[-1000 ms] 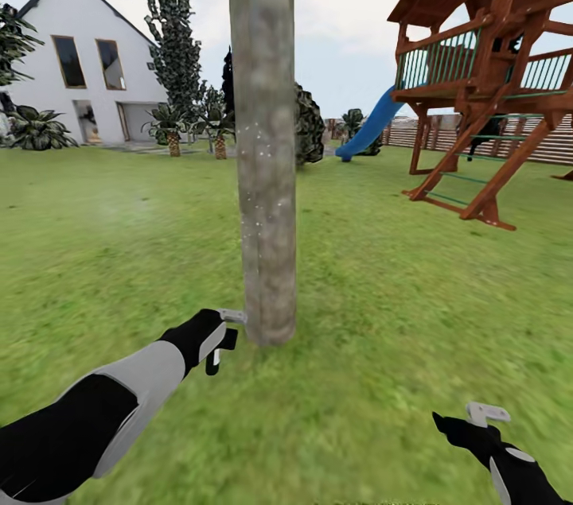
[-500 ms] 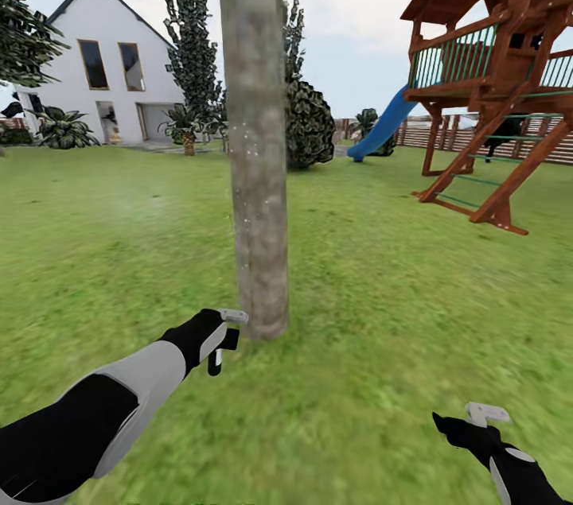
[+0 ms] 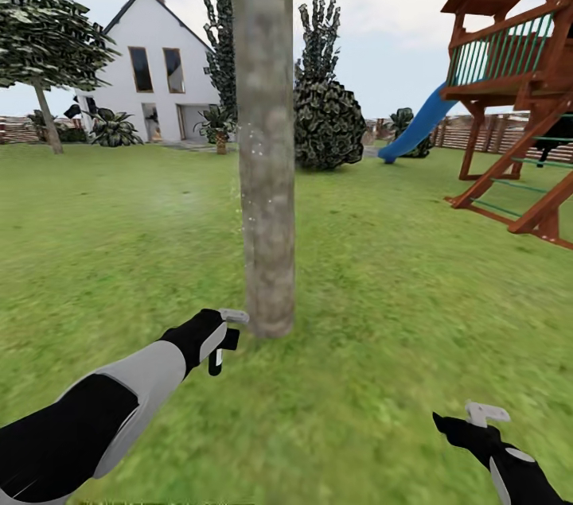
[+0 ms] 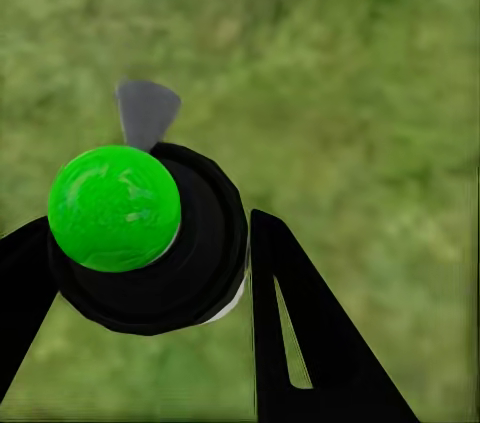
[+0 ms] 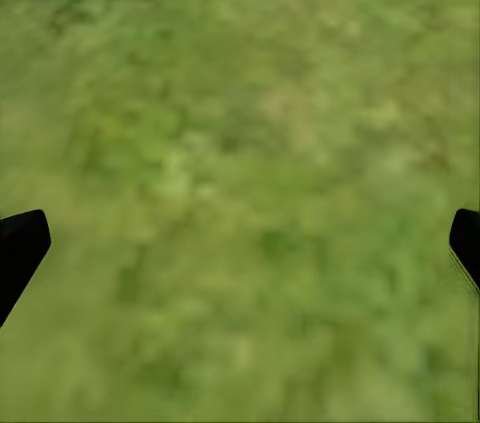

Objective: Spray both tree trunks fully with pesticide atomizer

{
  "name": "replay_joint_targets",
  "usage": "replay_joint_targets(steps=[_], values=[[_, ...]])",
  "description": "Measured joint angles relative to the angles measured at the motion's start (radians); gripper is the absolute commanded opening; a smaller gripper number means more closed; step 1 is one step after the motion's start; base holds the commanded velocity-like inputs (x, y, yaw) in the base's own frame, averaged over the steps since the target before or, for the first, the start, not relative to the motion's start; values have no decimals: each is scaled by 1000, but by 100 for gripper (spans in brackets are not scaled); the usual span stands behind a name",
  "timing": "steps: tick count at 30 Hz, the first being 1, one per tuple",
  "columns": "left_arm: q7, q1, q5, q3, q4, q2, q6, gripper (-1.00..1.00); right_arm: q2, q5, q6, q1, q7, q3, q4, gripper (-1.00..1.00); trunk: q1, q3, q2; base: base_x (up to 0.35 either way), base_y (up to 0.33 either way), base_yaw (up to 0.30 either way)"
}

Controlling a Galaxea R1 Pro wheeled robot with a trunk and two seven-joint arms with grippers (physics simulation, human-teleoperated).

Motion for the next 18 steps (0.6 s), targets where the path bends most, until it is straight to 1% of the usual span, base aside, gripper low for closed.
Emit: replay_joint_targets(steps=[12, 16, 18], values=[[-1, 0, 1, -1, 0, -1, 0, -100, -2, 0, 1, 0, 0, 0, 0, 100, 0, 0, 0, 0, -346, 245], [-1, 0, -1, 0, -2, -11, -2, -100, -4, -1, 0, -1, 0, -1, 0, 100, 0, 0, 0, 0, -335, 36], [-1, 0, -2, 0, -3, -10, -3, -100, -5, -1, 0, -1, 0, -1, 0, 100, 0, 0, 0, 0, -174, -142]])
